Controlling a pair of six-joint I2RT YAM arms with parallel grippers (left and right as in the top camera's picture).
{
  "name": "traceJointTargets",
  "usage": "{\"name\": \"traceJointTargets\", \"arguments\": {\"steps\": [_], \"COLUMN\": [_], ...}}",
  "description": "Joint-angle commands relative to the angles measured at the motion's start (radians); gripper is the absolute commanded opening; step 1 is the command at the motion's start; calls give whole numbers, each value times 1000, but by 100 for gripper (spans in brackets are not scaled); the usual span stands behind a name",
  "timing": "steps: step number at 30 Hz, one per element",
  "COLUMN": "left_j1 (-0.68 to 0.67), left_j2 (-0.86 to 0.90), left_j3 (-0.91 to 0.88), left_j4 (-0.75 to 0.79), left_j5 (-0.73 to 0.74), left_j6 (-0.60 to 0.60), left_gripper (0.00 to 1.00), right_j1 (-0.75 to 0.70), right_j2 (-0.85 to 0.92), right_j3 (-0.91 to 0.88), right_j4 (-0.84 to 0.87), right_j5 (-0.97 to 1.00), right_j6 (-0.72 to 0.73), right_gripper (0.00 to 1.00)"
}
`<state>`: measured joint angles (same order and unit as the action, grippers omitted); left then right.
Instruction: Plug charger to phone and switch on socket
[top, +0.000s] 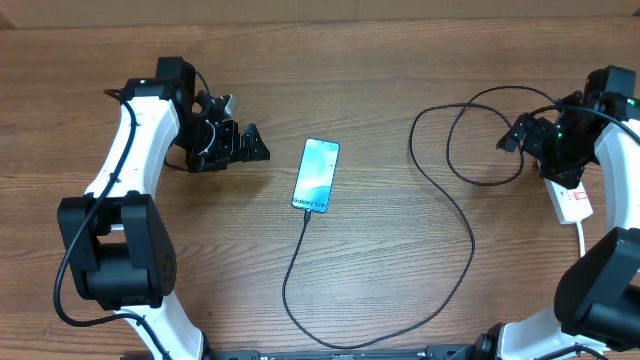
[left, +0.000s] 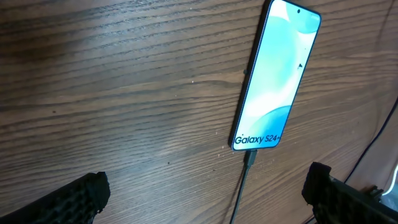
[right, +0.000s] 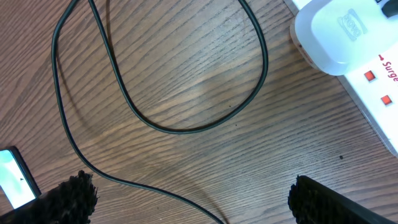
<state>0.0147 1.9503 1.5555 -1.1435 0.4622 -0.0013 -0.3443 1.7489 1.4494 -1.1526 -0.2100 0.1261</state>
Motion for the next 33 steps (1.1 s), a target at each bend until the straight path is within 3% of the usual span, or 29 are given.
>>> {"name": "traceJointTargets", "arguments": {"steps": [1, 15, 26, 33], "left_j1": [-2, -4, -42, -42], "left_j2": [-23, -45, -351, -437], "left_j3": [2, 2, 2, 2], "left_j4": [0, 0, 0, 0], "left_j5": [-2, -2, -2, -2], "left_j6": [-3, -3, -3, -3], "left_gripper": [99, 100, 100, 99], "right_j1": [-1, -1, -1, -1], "right_j2": [-39, -39, -39, -39], "right_j3": [22, 22, 22, 22], "right_j4": [3, 3, 3, 3], "right_j5": [-1, -1, -1, -1], "right_j6": [-8, -8, -8, -8], "right_gripper": [100, 100, 100, 100]}}
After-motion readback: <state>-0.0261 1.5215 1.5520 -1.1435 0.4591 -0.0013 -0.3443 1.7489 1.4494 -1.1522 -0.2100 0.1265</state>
